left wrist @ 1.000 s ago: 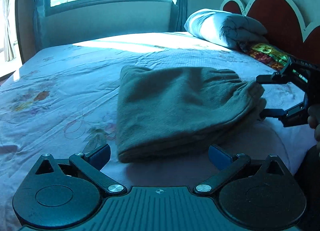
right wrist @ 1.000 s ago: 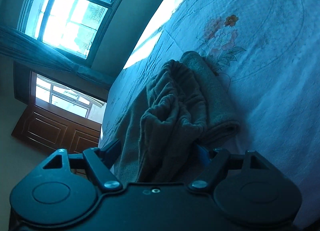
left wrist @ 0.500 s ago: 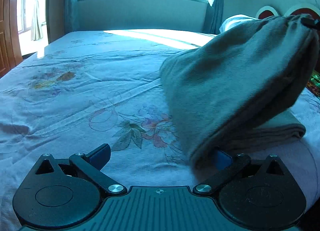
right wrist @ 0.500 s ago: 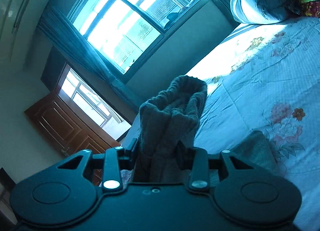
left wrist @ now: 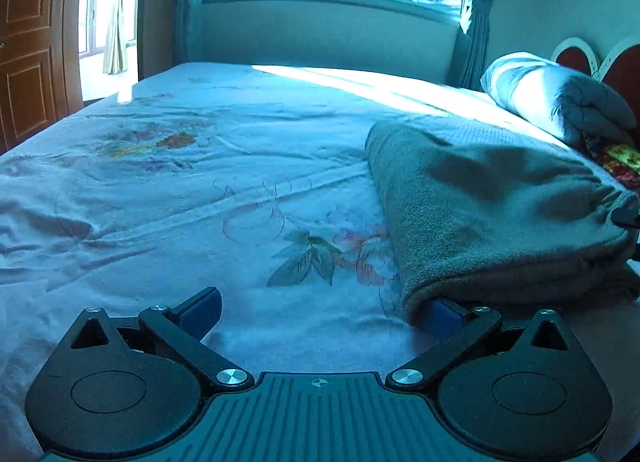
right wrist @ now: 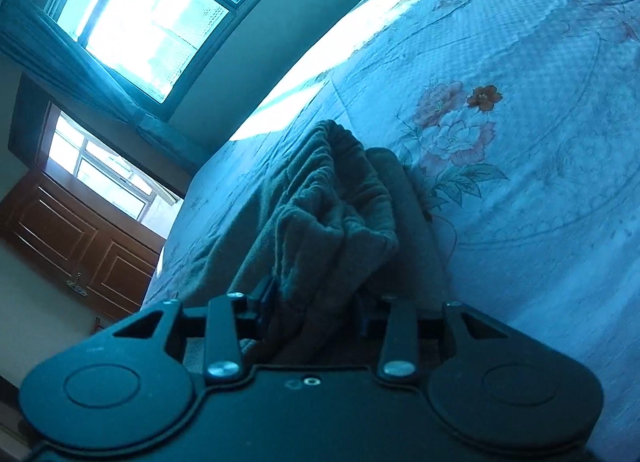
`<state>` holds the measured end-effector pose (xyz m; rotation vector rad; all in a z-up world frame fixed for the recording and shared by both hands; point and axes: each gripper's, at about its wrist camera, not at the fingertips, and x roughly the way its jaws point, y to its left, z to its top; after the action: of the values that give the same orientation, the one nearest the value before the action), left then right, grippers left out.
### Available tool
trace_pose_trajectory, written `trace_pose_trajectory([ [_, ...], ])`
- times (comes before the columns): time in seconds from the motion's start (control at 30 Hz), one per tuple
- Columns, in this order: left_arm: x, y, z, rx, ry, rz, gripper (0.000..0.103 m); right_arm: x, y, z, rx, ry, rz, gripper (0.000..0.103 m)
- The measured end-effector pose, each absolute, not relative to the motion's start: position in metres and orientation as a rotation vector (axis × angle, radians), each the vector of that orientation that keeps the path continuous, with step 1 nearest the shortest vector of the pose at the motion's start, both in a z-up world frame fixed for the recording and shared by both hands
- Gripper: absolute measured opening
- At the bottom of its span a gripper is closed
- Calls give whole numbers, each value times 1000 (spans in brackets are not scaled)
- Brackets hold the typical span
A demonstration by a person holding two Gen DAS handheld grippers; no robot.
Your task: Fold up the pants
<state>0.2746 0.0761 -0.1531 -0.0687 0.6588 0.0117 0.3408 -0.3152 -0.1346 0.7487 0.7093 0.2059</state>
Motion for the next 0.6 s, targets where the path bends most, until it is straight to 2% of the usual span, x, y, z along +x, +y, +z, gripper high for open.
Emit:
trace_pose_trajectory([
  [0.07,274,77,-154,-78,657,2,103,348,-321,-145,783,746,203,30],
  [0.2,265,82,-142,-70,651,-31,103,331,-332,-128,759,697,203,38],
  [0.4,257,100,-120,-98,614,0,103,315,-330,-79,632,503,215,37],
  [0.6,280,101,-113,-82,641,62,103,358,-281,-88,531,613,353,40],
])
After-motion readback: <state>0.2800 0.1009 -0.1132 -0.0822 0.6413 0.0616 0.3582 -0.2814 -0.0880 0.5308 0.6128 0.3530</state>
